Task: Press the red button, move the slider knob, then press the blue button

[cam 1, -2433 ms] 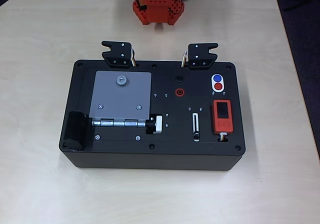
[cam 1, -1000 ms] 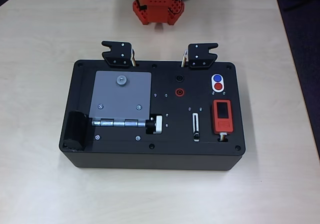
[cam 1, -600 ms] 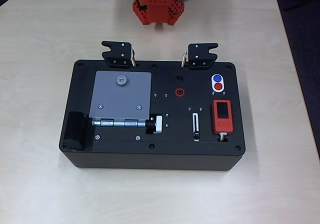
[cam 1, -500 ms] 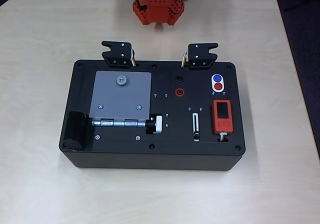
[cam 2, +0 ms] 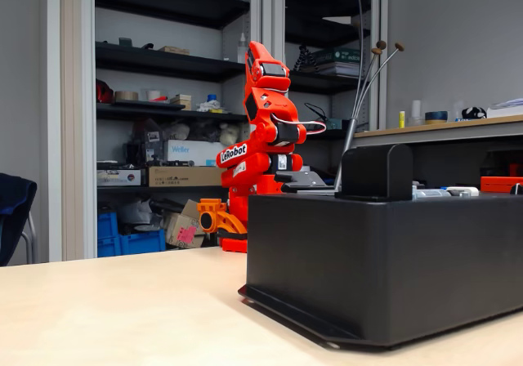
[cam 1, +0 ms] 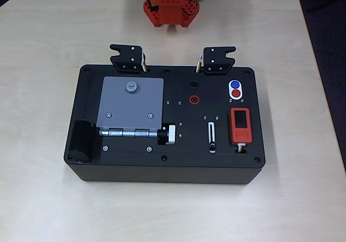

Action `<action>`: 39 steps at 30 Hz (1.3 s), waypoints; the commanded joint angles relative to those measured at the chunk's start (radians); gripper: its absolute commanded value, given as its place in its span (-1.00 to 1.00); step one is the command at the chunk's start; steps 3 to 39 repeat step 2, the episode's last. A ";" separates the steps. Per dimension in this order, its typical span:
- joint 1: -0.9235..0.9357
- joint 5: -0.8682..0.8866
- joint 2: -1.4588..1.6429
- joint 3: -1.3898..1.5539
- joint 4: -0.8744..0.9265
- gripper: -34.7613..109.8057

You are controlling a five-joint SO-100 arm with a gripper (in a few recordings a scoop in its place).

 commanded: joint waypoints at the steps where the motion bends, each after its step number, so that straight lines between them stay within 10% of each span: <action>1: 0.023 0.031 -0.008 0.003 -0.002 -0.52; 39: 0.023 0.031 -0.008 0.003 -0.002 -0.52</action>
